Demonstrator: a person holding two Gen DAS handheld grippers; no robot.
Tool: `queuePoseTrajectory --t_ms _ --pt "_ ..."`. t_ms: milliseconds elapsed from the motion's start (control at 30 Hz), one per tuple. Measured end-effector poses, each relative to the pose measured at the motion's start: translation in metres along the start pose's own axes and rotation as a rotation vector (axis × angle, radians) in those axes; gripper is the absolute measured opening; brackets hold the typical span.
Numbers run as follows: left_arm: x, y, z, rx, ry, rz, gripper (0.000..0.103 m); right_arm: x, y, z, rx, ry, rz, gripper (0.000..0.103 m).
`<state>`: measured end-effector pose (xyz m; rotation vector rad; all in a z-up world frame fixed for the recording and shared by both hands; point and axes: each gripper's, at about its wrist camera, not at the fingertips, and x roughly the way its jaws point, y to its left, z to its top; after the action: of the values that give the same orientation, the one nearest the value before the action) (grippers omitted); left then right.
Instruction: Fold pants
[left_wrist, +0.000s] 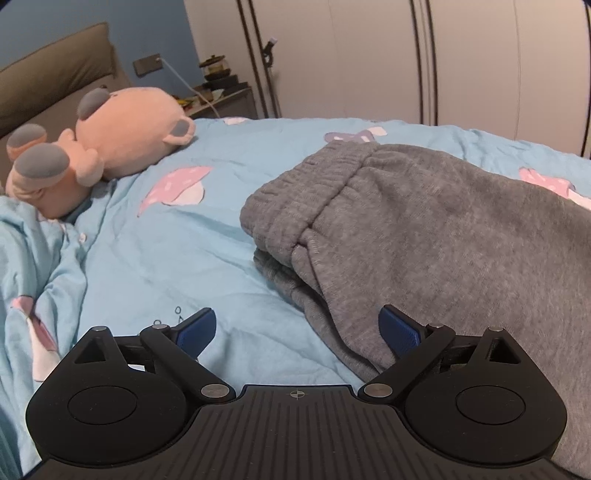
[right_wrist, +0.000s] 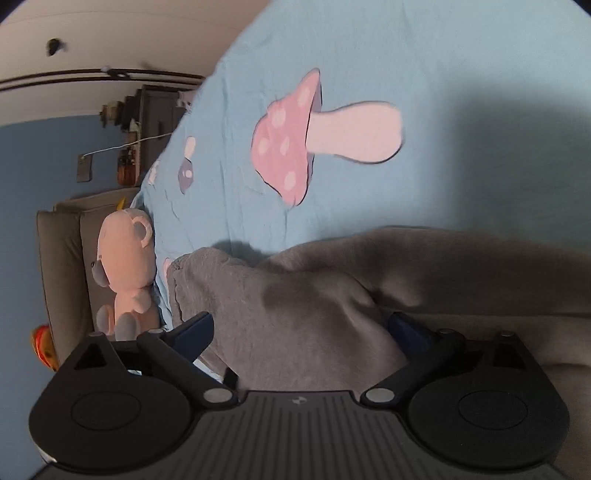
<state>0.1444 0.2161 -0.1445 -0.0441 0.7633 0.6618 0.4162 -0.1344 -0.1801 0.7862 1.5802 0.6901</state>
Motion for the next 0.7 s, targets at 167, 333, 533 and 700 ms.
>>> queuePoseTrajectory --t_ms 167,333,533,700 --pt "-0.002 0.003 0.001 -0.005 0.011 -0.006 0.098 -0.032 -0.007 0.009 0.017 -0.334 0.236 0.100" --pt "-0.002 -0.001 0.000 -0.020 0.011 0.016 0.099 -0.076 -0.018 -0.003 0.016 -0.446 0.041 0.100" --pt "-0.014 -0.014 0.001 0.035 -0.010 0.047 0.099 -0.053 -0.004 -0.015 -0.063 -0.162 -0.017 0.102" --pt "-0.021 -0.016 -0.001 0.052 -0.020 0.037 0.099 -0.023 -0.004 0.006 -0.003 -0.037 0.049 0.103"
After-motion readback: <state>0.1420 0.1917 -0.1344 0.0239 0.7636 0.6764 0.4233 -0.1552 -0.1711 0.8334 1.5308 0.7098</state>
